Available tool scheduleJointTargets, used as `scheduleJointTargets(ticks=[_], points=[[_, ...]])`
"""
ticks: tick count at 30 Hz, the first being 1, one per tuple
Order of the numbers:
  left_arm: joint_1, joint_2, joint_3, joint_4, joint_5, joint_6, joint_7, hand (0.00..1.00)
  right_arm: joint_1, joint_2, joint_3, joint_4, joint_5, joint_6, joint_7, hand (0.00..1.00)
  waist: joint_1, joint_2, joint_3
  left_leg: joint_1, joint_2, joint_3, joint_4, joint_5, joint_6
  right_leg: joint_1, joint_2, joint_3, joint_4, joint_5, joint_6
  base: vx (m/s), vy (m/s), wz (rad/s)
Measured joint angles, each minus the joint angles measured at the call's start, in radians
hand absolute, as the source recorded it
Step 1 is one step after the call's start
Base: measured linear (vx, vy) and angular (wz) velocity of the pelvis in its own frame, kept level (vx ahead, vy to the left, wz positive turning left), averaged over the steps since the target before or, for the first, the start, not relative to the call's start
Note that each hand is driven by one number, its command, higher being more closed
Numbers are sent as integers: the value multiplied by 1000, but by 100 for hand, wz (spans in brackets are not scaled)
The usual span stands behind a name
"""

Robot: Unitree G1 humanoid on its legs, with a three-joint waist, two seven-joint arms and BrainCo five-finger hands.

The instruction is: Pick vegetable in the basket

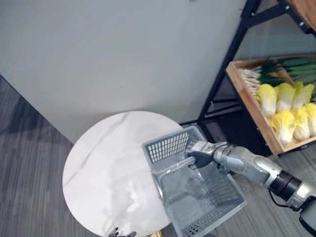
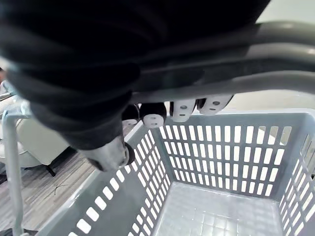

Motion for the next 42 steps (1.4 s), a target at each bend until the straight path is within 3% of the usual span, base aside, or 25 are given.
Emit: scheduleJointTargets(ticks=[6,12,15,17,19,20,21,22,23,24,25,27,29,30,31,32,33,34,35,36,37,38,39,42], points=[[-1,1,-51,1,22,0,0,0,0,-81,0,8,-2,-1,0,100,-1,17,-15,-1,0,17,6,0,0,-9,4,18,0,11,-5,-54,-50,-9],[2,0,-85,2,22,0,-1,0,74,-104,-11,47,-20,-16,-2,100,0,39,-33,18,0,10,14,0,-1,13,3,16,0,12,-4,-27,-35,1],[3,4,-89,1,22,0,-4,0,205,-105,-95,44,-26,-23,-6,100,-8,39,-31,-35,21,-5,127,-54,7,3,3,14,31,11,-4,-82,-13,6],[-7,9,-98,0,22,-2,-5,0,275,-112,-194,30,-52,-23,-32,100,-35,41,-23,-135,40,0,260,-114,24,-72,3,42,93,15,2,-223,30,-22],[-11,15,-103,1,22,-2,-8,0,290,-132,-222,4,-59,-21,-48,100,-48,40,-19,-192,56,22,333,-162,60,-116,5,91,102,38,33,-234,69,-51],[-24,23,-102,1,24,-4,-11,0,298,-138,-245,-29,-60,-20,-55,100,-57,25,-11,-215,48,58,365,-176,90,-164,13,129,100,104,50,-354,123,-134],[-41,16,-93,33,51,-3,-17,0,288,-133,-251,-61,-60,-18,-75,100,-42,57,11,-231,110,150,348,-152,120,-205,51,122,100,211,55,-351,130,-137],[-50,15,-93,41,62,2,-21,0,288,-134,-248,-72,-60,-18,-77,100,-53,67,23,-224,124,166,334,-135,111,-234,58,44,231,120,-29,-275,109,-133],[-44,13,-94,39,66,1,-28,0,288,-134,-234,-77,-61,-19,-76,100,-57,69,26,-199,128,198,296,-104,105,-265,36,-68,440,-17,-144,-156,94,-79],[-41,12,-94,35,77,2,-30,0,288,-132,-223,-77,-61,-19,-76,100,-56,68,28,-171,129,228,271,-78,98,-268,-6,-152,610,-107,-176,-128,76,-85],[-42,19,-99,31,83,3,-31,0,288,-129,-221,-77,-61,-19,-75,100,-58,65,28,-161,136,258,275,-70,96,-253,-53,-206,717,-143,-182,-171,23,-87],[-41,21,-114,31,84,14,-37,0,286,-95,-219,-90,-69,-17,-67,100,-56,58,25,-139,160,323,291,-65,91,-224,-178,-240,940,-162,-202,-164,-73,-73],[-40,31,-113,30,84,16,-36,0,282,-73,-214,-106,-77,-18,-66,100,-54,46,16,-140,192,363,312,-57,76,-181,-263,-225,1000,-153,-192,-94,-134,-69],[-39,47,-112,29,84,16,-36,0,272,-53,-212,-112,-84,-17,-66,100,-50,27,4,-146,205,389,326,-50,69,-155,-298,-222,945,-39,-224,-94,-215,-103],[-50,53,-101,32,84,18,-32,0,247,-37,-202,-114,-90,-16,-66,100,-41,25,-3,-174,232,403,356,-52,65,-157,-259,-256,875,-25,-209,-166,-192,-132],[-64,29,-105,57,85,25,-33,0,228,-30,-190,-112,-93,-5,-66,100,-26,72,-25,-220,228,370,299,-47,73,-136,-188,-250,730,-43,-211,-197,-143,-141],[-67,19,-106,66,88,24,-37,0,206,-33,-182,-113,-95,-4,-65,100,-19,85,-31,-210,195,382,230,-10,106,-132,-180,-262,715,-58,-198,-236,12,-157],[-70,15,-110,67,90,23,-35,0,166,-10,-173,-111,-95,1,-71,100,-21,51,-38,-195,167,469,190,29,139,-131,-235,-266,743,-111,-125,-132,-102,-145],[-78,56,-110,59,89,24,-31,0,137,19,-159,-108,-96,0,-73,100,-22,10,-43,-222,183,523,251,34,139,-101,-274,-265,644,-136,7,-82,-108,-137],[-83,71,-109,60,88,26,-25,0,115,30,-143,-103,-98,0,-73,100,-20,-3,-44,-237,205,543,289,34,139,-76,-269,-275,558,-167,64,-34,-432,-148],[-89,57,-106,62,86,29,-21,0,77,36,-112,-97,-102,0,-73,100,-13,13,-44,-247,275,579,362,34,139,-22,-218,-342,407,-184,82,-39,-346,-129],[-88,45,-103,62,86,30,-21,0,74,36,-106,-93,-103,0,-73,100,-11,31,-45,-244,299,587,379,34,139,-12,-198,-357,370,-183,82,-58,-483,-157],[-86,20,-100,65,85,37,-19,0,75,36,-92,-74,-107,1,-78,100,-12,75,-43,-220,348,613,403,39,132,3,-167,-379,322,-189,76,-58,-311,-103],[-79,-13,-91,67,84,36,-9,0,96,34,-71,-41,-135,0,-79,100,-43,138,-43,-169,404,632,403,84,76,25,-107,-388,293,-205,48,-26,-239,-73]])
